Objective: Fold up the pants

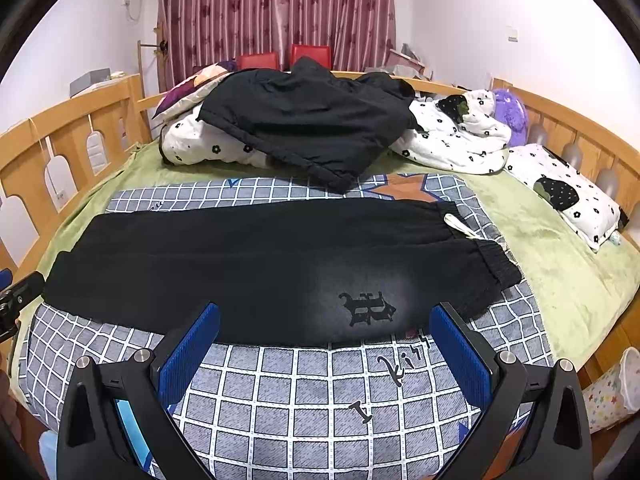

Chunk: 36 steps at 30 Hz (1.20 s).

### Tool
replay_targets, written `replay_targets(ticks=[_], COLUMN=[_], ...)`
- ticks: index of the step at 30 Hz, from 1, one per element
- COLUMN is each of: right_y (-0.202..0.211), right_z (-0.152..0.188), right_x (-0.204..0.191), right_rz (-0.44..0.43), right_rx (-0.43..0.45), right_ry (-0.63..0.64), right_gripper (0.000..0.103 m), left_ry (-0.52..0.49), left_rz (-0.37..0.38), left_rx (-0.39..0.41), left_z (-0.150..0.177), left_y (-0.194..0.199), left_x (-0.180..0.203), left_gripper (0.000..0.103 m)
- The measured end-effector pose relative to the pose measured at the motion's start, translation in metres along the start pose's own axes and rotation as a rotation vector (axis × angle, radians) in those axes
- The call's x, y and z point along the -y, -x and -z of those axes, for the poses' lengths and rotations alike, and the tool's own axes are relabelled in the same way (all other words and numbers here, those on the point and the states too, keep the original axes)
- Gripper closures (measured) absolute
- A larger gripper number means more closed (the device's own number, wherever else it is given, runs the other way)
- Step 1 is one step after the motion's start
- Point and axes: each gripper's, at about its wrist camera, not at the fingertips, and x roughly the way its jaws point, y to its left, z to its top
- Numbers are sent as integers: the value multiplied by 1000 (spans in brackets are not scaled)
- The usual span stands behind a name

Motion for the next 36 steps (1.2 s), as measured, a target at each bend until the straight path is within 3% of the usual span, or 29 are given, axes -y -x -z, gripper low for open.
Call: replay_targets(ticks=[19,26,29,33,36], right_y=[-15,-50,-76,-108,-125], right_z=[-3,1,10,35,56], right_x=[-7,5,18,48,79], right_rz=[35,-42,-63,-87,-96], right_rx=[48,3,-36,-98,-119], right_ry=[61,42,26,-55,-166], right_gripper=[0,1,6,21,27], left_ry=[11,44,88,170,280], left_rz=[-1,37,45,72,98], left_rx=[-7,-55,-90,-154,-201], left_z=[0,10,25,55,78], left_y=[-21,-63,-89,-122,-144], left_x=[-14,-43,-66,-105,-136], left_gripper=[1,1,2,4,12])
